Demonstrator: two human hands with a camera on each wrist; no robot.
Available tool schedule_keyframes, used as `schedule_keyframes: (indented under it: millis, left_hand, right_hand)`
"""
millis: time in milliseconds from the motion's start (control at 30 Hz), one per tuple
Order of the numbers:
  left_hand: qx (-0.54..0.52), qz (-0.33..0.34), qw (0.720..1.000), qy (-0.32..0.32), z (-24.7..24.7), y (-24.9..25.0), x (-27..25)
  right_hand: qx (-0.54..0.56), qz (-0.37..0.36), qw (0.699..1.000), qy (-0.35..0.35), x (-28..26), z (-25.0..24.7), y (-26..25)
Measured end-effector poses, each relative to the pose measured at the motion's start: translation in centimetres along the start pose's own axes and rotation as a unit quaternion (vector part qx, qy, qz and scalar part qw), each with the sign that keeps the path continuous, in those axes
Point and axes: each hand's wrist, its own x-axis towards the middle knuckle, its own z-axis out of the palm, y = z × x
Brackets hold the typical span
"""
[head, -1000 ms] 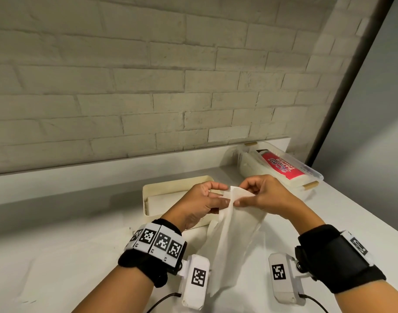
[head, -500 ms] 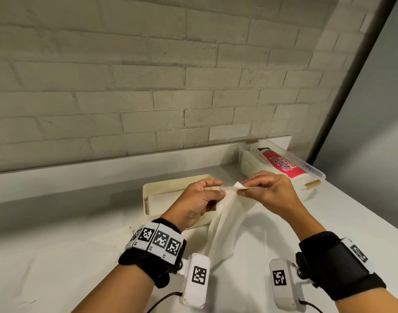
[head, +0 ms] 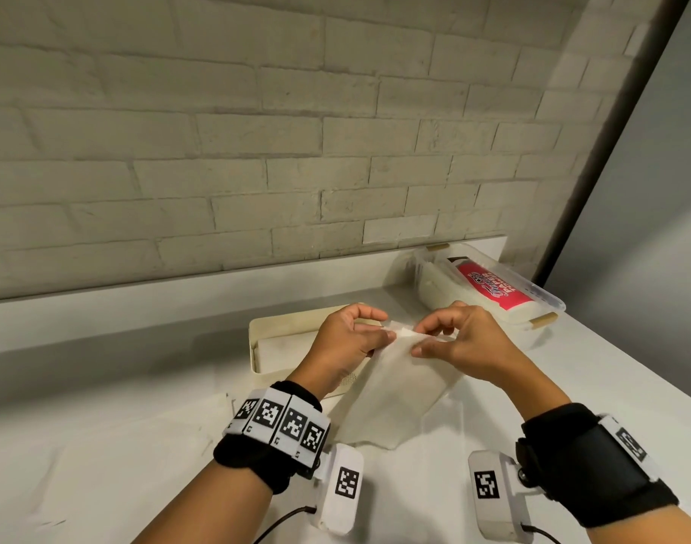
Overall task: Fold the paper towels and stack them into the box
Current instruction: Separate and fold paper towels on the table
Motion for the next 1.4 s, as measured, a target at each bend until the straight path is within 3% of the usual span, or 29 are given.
schedule_keyframes:
  millis: [133, 267, 567, 767, 1033, 1233, 1400]
  left_hand:
    - [-0.012, 0.0, 1.0, -0.019, 0.2, 0.0, -0.1]
    - [-0.011, 0.003, 0.999, -0.039, 0.5, 0.0, -0.3]
    - [-0.008, 0.008, 0.998, -0.059, 0.5, 0.1, -0.3]
    - [-0.026, 0.001, 0.997, -0.075, 0.2, -0.1, -0.2]
    - [-0.077, -0.025, 0.995, -0.061, 0.1, 0.1, 0.0]
    - [-0.06, -0.023, 0.998, -0.023, 0.0, 0.1, 0.4]
    - [-0.043, -0.001, 0.998, -0.044, 0.6, 0.5, 0.1]
  right_hand:
    - [0.011, 0.03, 0.999, 0.031, 0.2, 0.3, 0.4]
    - [0.05, 0.016, 0.997, 0.056, 0.3, 0.5, 0.7]
    - [0.101, 0.028, 0.994, 0.036, 0.3, 0.7, 0.2]
    - [0.063, 0.046, 0.997, 0.029, 0.4, 0.7, -0.3]
    - [0.143, -0.022, 0.988, 0.058, 0.1, 0.5, 1.0]
    - [0.058, -0.064, 0.996, 0.015, -0.3, -0.3, 1.6]
    - [0.043, -0.059, 0.997, -0.001, 0.1, 0.4, 0.9]
